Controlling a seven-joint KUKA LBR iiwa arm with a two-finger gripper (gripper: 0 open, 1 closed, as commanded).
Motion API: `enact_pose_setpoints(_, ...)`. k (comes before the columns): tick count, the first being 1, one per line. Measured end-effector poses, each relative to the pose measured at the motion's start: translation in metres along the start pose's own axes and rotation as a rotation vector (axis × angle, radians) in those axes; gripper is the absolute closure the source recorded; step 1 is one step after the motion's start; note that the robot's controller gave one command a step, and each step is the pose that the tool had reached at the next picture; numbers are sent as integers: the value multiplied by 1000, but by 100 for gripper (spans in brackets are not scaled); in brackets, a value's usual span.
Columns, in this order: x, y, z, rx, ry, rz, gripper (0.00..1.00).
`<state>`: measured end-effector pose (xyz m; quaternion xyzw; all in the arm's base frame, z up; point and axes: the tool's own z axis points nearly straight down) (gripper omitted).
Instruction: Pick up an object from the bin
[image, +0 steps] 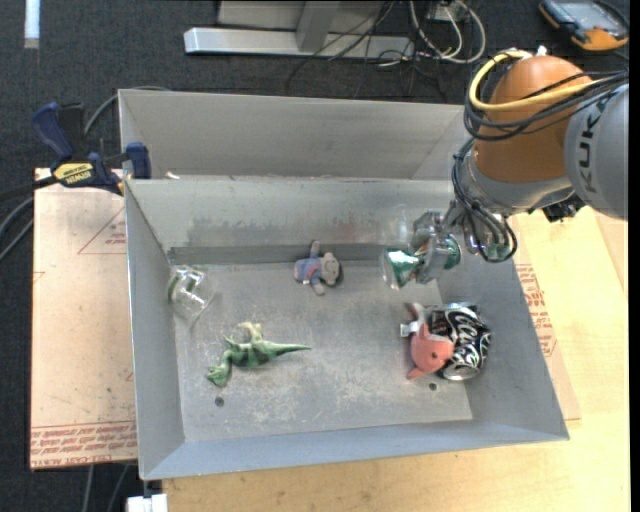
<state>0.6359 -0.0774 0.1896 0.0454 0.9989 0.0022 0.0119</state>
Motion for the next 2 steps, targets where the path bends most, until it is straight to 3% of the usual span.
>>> enact_pose_setpoints(1, -15, 7, -64, 0, -6, -8, 100)
enact_pose_setpoints(2, 3, -13, -142, 1, -13, 0, 100)
